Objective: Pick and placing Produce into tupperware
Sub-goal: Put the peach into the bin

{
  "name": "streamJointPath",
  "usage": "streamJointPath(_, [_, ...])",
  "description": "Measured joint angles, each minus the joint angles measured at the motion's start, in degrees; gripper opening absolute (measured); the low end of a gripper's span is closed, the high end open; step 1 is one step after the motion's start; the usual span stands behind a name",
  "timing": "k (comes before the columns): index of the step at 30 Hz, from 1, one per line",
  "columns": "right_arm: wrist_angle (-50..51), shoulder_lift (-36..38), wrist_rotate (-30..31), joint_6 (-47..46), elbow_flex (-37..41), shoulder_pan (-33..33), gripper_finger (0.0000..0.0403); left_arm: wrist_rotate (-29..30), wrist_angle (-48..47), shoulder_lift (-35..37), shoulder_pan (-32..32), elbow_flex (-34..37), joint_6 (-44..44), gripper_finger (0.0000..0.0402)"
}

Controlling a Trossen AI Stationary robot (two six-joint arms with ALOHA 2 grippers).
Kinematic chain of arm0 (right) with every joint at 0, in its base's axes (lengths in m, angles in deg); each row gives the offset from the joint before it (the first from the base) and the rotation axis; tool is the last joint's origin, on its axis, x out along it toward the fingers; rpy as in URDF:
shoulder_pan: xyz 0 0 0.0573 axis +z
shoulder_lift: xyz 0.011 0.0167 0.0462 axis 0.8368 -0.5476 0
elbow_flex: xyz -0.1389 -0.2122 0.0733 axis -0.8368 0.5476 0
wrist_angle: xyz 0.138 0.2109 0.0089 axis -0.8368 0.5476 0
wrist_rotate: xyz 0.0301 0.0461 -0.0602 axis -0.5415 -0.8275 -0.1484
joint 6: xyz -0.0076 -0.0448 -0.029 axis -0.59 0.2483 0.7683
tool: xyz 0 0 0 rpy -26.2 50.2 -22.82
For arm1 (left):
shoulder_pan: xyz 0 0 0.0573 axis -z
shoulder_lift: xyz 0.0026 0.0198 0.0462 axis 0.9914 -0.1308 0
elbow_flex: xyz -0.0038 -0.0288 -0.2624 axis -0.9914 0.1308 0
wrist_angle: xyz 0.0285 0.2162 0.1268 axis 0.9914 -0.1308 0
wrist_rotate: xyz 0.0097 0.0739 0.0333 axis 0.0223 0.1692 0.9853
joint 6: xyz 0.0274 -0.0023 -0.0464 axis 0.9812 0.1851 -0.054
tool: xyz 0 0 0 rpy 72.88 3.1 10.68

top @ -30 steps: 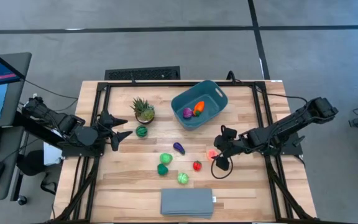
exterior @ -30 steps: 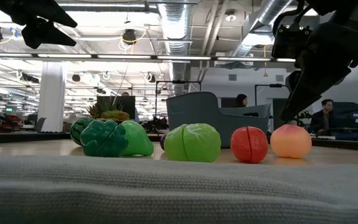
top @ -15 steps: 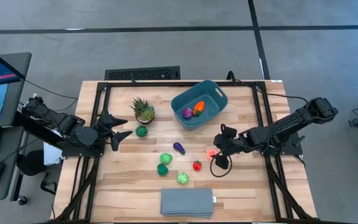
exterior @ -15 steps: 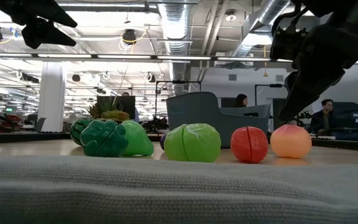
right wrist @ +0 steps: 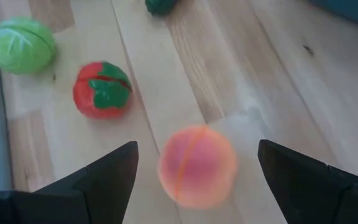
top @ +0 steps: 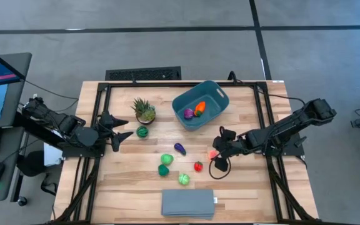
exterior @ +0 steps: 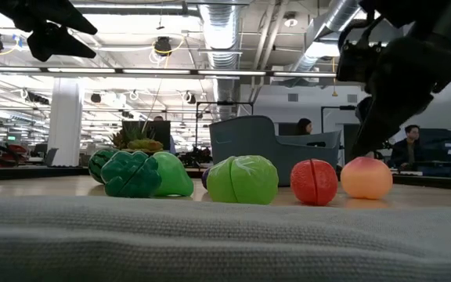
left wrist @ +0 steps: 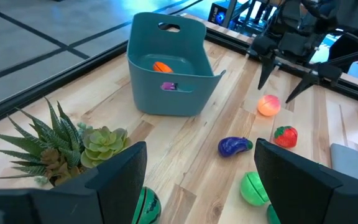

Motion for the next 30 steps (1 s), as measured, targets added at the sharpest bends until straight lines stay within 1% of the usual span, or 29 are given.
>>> streamJointPath(8, [-2.1, -6.0, -1.6, -0.8, 0.0, 0.1, 0.0357, -0.4, 0.0, 0.0, 0.0, 0.0, -0.4, 0.0286])
streamJointPath(14, [-2.2, -7.4, -1.4, -1.6, -0.1, 0.1, 0.0357, -1.6, 0.0, 0.0, 0.0, 0.0, -0.5, 0.0286])
streamJointPath(17, [-1.7, -8.0, -1.4, -1.7, 0.0, 0.1, 0.0357, -1.6, 0.0, 0.0, 0.0, 0.0, -0.5, 0.0286])
streamJointPath(24, [-4.1, -9.8, -1.2, -2.2, -0.2, -0.1, 0.0356, -1.7, -0.1, 0.0, 0.0, 0.0, -0.5, 0.0286])
streamJointPath(30, [-3.9, -11.4, -0.4, -4.3, -0.3, 0.1, 0.0356, -2.0, -0.2, 0.0, 0.0, 0.0, -0.5, 0.0286])
